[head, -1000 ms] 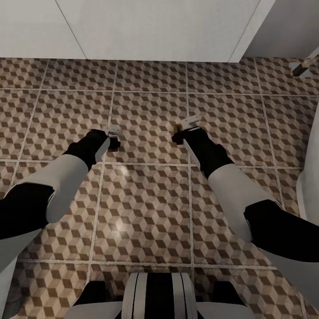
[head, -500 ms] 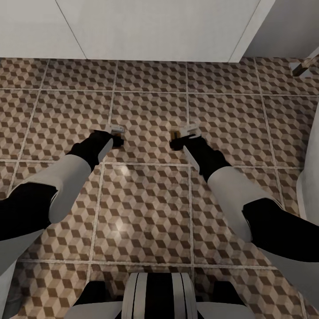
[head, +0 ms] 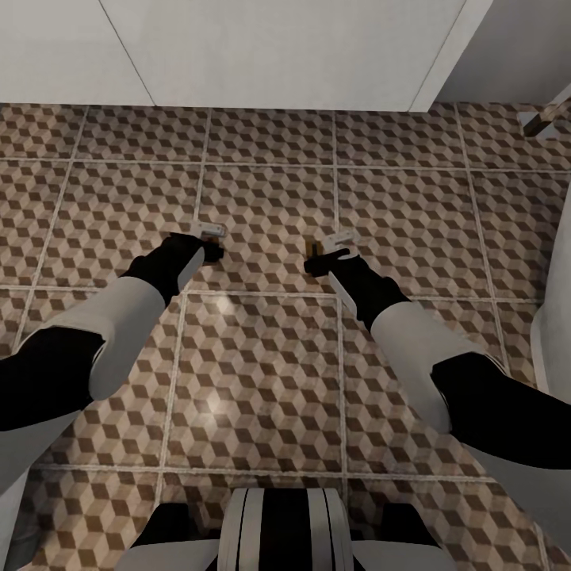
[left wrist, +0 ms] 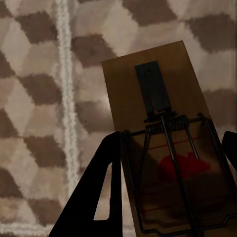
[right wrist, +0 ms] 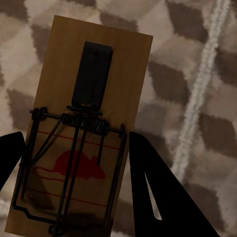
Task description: Take the four mousetraps from the cabinet in the bathroom and place them on the bathroom floor. Make sure all four end up on the same floor surface, and ensure that at least two of them are either under or directly next to the same bathroom sink.
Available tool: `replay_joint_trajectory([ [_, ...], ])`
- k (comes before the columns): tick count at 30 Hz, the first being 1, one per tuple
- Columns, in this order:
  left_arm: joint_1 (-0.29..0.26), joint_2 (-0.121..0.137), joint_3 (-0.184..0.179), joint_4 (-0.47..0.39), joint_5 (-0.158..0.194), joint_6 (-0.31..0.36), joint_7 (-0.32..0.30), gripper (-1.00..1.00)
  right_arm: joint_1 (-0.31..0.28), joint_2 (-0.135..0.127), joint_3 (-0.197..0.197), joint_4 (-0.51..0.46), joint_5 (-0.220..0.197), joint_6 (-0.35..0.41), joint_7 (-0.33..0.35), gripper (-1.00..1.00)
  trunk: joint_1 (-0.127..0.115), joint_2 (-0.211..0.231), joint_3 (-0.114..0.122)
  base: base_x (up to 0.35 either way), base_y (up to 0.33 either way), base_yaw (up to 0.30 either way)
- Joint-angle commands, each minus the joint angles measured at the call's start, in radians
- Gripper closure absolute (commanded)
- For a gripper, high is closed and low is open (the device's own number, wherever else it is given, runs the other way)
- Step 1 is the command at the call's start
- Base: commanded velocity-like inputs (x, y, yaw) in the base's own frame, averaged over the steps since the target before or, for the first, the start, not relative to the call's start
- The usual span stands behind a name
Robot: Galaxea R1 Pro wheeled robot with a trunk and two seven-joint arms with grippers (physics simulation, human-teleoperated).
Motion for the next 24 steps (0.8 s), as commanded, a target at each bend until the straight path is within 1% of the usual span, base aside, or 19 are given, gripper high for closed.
replay_joint_trajectory([
  [1,0.000,0.000,-0.007,-0.002,0.001,0.005,0.005,1.00,0.000,0.000,0.004,-0.001,-0.002,0.006,-0.006,1.00,0.000,0.000,0.000,0.000,0.000,0.000],
  [9,-0.001,-0.010,-0.011,-0.005,0.002,-0.004,-0.003,1.00,0.000,0.000,0.004,-0.001,-0.002,0.005,-0.006,1.00,0.000,0.000,0.000,0.000,0.000,0.000],
  [13,-0.001,-0.012,-0.014,-0.004,0.002,-0.082,-0.005,1.00,0.000,0.000,0.003,-0.001,-0.002,0.005,-0.006,1.00,0.000,0.000,0.000,0.001,0.000,0.000],
  [15,0.000,-0.012,-0.015,-0.002,0.002,-0.099,-0.006,1.00,0.000,0.000,0.003,-0.001,-0.002,0.004,-0.006,1.00,0.000,0.000,0.000,0.053,0.000,0.000],
  [18,0.000,-0.013,-0.015,-0.001,0.002,-0.112,-0.006,1.00,0.000,0.000,0.003,-0.002,-0.002,0.004,-0.006,1.00,0.000,0.000,0.000,0.183,0.000,0.000],
  [24,0.000,-0.012,-0.015,0.000,0.002,-0.117,-0.007,1.00,0.000,0.000,0.003,-0.002,-0.002,0.004,-0.006,1.00,0.000,0.000,0.000,0.293,0.000,0.000],
])
